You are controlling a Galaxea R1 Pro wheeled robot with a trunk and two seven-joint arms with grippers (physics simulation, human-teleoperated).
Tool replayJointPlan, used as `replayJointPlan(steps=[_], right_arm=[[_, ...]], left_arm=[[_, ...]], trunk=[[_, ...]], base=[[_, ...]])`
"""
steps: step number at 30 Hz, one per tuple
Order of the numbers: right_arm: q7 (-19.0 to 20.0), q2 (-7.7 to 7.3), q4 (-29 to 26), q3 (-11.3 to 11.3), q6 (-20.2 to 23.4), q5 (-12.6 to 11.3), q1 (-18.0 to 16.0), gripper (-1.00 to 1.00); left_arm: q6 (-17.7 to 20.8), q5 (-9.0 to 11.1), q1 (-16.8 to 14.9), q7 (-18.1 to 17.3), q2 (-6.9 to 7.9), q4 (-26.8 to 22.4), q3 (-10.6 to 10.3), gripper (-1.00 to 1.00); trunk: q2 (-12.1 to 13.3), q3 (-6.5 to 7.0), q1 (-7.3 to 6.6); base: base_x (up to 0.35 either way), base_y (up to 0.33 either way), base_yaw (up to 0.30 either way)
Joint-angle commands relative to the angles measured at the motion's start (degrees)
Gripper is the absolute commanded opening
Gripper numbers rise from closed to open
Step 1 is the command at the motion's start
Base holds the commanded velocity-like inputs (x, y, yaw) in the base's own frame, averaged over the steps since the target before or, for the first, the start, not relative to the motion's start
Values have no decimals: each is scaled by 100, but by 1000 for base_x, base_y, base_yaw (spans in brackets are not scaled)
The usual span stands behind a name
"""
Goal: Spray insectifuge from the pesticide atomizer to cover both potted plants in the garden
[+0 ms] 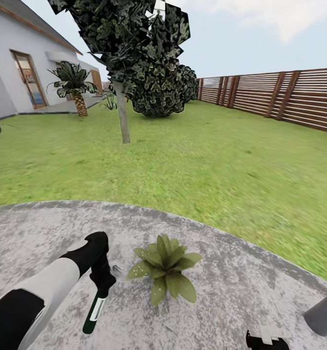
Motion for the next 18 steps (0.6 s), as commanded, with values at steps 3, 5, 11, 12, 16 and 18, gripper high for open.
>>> replayJointPlan(steps=[3,5,11,12,16,18], right_arm=[[-26,-1,12,-40,-23,61,-5,100],[-27,-1,12,-40,-23,61,-6,100],[-19,-1,12,-40,-23,61,-7,100],[-18,-1,12,-40,-23,64,-4,100],[-18,-5,12,-40,-23,65,-6,100],[-18,-9,9,-40,-23,63,-5,100]], left_arm=[[58,-50,-2,-59,-27,-14,-9,-100],[58,-50,-7,-59,-36,-15,-9,-100],[51,-55,-227,-148,-139,25,-27,-100],[47,-118,-325,-316,-201,43,-47,-100],[20,-973,-522,-1052,-257,-11,-56,-100],[-3,-1395,-539,-1052,-253,-54,-54,-100]], trunk=[[-2,-5,-4],[-2,-5,-4],[-2,-5,-4],[-2,-5,-4],[-2,-5,-4],[-2,-5,-4]], base=[[-138,-226,277],[2,-262,210],[107,-236,31],[24,-46,1],[7,-13,0],[1,-1,0]])
